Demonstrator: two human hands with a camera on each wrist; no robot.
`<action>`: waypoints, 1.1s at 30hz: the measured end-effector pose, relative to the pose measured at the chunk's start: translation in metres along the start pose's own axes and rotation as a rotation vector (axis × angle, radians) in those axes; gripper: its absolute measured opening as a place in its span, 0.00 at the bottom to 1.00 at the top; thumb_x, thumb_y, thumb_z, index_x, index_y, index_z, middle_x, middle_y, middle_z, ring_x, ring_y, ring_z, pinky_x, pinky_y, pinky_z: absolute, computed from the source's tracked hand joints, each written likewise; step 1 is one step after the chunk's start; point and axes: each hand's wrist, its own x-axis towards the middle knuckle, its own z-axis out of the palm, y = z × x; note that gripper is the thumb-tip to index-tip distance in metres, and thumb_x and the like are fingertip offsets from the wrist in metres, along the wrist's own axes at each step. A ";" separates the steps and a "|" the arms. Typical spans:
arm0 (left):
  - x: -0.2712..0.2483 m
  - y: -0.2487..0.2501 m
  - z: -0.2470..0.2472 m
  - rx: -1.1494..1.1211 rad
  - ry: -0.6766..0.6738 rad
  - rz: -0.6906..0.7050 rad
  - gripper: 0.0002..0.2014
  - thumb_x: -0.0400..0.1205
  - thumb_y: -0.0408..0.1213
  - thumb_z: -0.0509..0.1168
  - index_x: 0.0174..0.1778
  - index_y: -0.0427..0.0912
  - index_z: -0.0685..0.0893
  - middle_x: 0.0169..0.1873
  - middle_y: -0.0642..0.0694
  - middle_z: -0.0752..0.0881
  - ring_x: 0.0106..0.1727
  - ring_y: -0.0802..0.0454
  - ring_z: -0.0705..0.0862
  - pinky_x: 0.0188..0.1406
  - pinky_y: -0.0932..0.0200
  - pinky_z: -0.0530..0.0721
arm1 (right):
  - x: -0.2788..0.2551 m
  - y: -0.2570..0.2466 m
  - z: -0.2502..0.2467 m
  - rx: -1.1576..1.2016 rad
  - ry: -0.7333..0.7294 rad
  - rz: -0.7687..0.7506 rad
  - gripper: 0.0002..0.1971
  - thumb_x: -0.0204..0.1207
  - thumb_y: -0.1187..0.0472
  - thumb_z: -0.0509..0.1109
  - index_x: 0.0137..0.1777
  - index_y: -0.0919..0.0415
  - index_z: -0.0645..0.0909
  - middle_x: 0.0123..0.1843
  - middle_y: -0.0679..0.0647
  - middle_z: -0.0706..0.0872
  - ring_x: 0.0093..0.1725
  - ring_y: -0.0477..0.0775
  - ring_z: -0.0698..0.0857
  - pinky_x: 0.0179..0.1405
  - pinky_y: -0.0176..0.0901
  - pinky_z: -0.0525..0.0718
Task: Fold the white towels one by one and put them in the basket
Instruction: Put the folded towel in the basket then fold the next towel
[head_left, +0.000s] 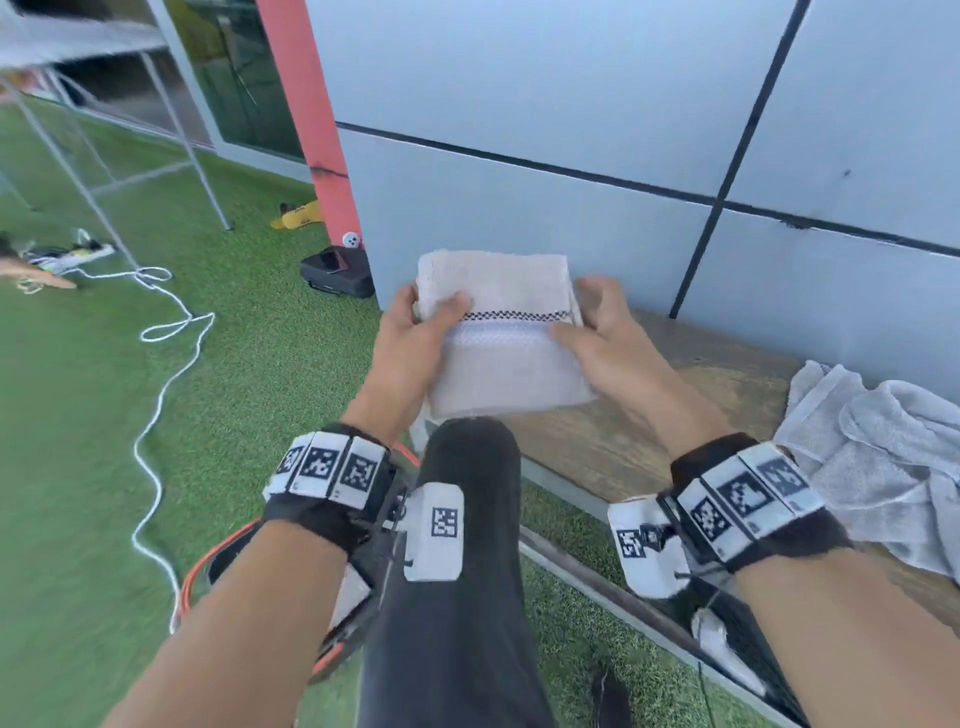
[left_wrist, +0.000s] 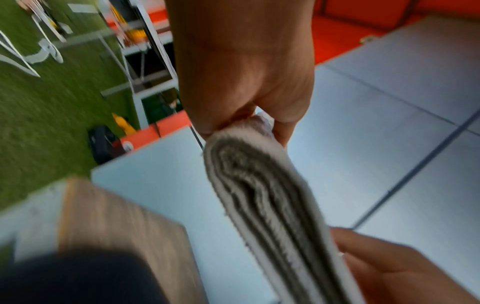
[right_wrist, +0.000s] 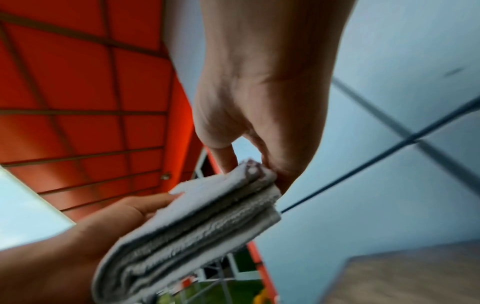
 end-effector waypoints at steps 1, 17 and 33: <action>-0.001 0.002 -0.021 -0.011 0.051 0.024 0.15 0.76 0.44 0.75 0.56 0.47 0.82 0.55 0.43 0.91 0.57 0.41 0.89 0.61 0.33 0.86 | 0.006 -0.014 0.017 -0.051 -0.029 -0.033 0.25 0.84 0.56 0.67 0.75 0.49 0.59 0.61 0.47 0.84 0.54 0.41 0.84 0.48 0.39 0.81; -0.012 -0.197 -0.280 0.170 0.783 -0.446 0.09 0.83 0.34 0.64 0.59 0.40 0.79 0.37 0.51 0.79 0.34 0.54 0.75 0.30 0.57 0.72 | 0.074 0.057 0.364 -0.314 -0.666 0.251 0.43 0.84 0.67 0.61 0.86 0.65 0.33 0.80 0.68 0.70 0.66 0.60 0.80 0.56 0.49 0.75; 0.002 -0.386 -0.252 0.309 0.615 -0.884 0.09 0.81 0.37 0.73 0.56 0.48 0.88 0.48 0.48 0.89 0.38 0.50 0.82 0.43 0.49 0.87 | 0.098 0.250 0.414 -0.532 -0.812 0.489 0.18 0.80 0.70 0.61 0.69 0.69 0.76 0.68 0.66 0.79 0.64 0.65 0.82 0.66 0.58 0.82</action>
